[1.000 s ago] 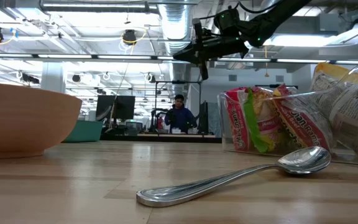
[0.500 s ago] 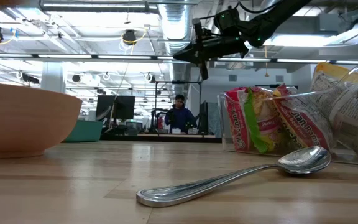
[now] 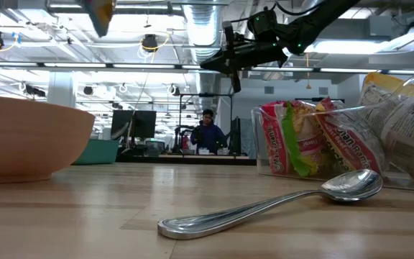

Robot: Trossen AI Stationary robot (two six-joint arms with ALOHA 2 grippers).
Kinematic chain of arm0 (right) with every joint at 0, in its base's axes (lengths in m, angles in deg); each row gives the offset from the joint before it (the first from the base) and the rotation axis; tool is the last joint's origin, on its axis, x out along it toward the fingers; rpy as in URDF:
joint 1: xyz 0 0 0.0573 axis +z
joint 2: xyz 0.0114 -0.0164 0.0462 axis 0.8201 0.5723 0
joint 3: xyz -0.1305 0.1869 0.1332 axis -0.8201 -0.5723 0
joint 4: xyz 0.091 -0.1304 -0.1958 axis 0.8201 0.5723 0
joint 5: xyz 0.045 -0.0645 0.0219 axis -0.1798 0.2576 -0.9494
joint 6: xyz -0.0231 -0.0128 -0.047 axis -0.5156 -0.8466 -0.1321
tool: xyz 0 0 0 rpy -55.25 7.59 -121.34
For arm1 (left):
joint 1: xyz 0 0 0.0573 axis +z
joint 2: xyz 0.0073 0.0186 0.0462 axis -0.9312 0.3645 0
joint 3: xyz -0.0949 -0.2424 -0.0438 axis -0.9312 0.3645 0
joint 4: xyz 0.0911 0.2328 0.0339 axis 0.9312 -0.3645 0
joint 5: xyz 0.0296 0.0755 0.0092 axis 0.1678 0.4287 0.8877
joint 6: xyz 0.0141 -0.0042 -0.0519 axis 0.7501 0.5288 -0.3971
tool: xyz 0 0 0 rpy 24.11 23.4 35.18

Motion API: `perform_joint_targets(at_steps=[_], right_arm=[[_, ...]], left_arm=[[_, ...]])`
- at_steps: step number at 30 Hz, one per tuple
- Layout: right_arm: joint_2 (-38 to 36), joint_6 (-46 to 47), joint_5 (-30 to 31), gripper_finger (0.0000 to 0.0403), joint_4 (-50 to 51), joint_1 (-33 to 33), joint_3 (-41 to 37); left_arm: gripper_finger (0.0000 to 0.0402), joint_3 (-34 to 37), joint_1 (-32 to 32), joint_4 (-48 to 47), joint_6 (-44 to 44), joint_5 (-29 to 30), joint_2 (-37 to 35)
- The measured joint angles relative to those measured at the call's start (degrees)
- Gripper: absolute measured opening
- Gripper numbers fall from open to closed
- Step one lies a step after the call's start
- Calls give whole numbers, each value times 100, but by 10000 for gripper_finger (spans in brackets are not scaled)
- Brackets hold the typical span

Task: Pick & Place Food Item
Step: Put the blue noodle pack into the transparent bin

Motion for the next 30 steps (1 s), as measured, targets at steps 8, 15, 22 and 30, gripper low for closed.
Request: perform_joint_targets(at_steps=[8, 15, 22, 30], right_arm=[[-1, 190, -4, 0, -2, 24, 0], [1, 192, -133, 0, -2, 34, 0], [1, 192, -541, 0, -3, 32, 0], [-1, 194, -1050, 0, -4, 67, -2]], left_arm=[[0, 0, 1, 60, 1093, 1052, 11], [0, 0, 2, 56, 1161, 914, 15], [0, 0, 878, 57, 1170, 39, 16], [0, 2, 2906, 1021, 2383, -2739, 447]])
